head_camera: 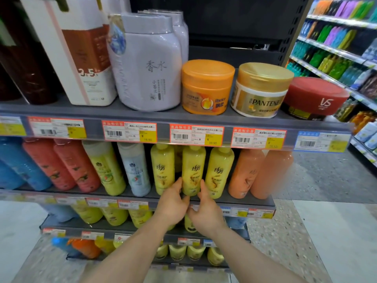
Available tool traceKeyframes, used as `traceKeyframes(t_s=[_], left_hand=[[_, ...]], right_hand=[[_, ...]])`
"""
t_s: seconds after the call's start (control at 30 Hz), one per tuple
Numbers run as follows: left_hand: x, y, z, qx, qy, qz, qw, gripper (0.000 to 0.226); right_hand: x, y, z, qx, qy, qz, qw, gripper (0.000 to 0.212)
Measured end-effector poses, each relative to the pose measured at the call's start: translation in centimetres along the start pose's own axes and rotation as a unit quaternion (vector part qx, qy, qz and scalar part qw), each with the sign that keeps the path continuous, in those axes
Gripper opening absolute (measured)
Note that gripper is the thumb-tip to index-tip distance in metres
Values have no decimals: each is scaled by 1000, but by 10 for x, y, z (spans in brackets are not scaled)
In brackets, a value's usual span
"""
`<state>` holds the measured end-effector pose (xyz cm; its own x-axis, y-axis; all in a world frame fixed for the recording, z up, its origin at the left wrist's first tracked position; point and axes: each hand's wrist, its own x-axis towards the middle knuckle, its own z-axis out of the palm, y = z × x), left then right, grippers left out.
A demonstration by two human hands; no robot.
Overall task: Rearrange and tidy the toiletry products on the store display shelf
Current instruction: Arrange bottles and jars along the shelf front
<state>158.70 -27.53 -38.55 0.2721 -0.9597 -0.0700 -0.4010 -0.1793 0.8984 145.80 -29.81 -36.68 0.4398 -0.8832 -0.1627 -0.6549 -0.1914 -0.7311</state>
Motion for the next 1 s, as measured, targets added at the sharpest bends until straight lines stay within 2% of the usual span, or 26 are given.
traceKeyframes(t_s=[0.1, 0.2, 0.27, 0.33, 0.5, 0.67, 0.83, 0.9, 0.97, 1.0], left_hand=[[-4, -1, -7, -15, -9, -29, 999, 59], [-14, -5, -24, 49, 104, -67, 991, 42], [-21, -9, -38, 71, 180, -81, 978, 29], [-23, -13, -48, 52, 202, -93, 974, 31], [-16, -21, -52, -1, 57, -45, 997, 49], [-9, -29, -55, -17, 8, -34, 999, 64], [-9, -29, -60, -20, -22, -34, 999, 54], [-16, -30, -63, 7, 32, -73, 997, 44], [-27, -31, -70, 58, 163, -106, 979, 35], [-32, -32, -76, 75, 218, -111, 967, 29]], right_hand=[[-5, -1, 3, 6, 21, 6, 1000, 80], [-9, -6, 11, 17, 26, -1, 999, 66], [-8, -14, 19, 29, -17, -16, 999, 69], [-4, -22, 25, 42, -57, -21, 997, 78], [11, -38, 34, 42, -108, -5, 993, 90], [16, -38, 38, 47, -106, -8, 993, 95], [16, -34, 41, 64, -95, -6, 993, 96], [11, -36, 44, 66, -39, -7, 997, 84], [6, -43, 50, 58, -5, -22, 998, 70], [6, -48, 54, 56, -14, -34, 998, 68]])
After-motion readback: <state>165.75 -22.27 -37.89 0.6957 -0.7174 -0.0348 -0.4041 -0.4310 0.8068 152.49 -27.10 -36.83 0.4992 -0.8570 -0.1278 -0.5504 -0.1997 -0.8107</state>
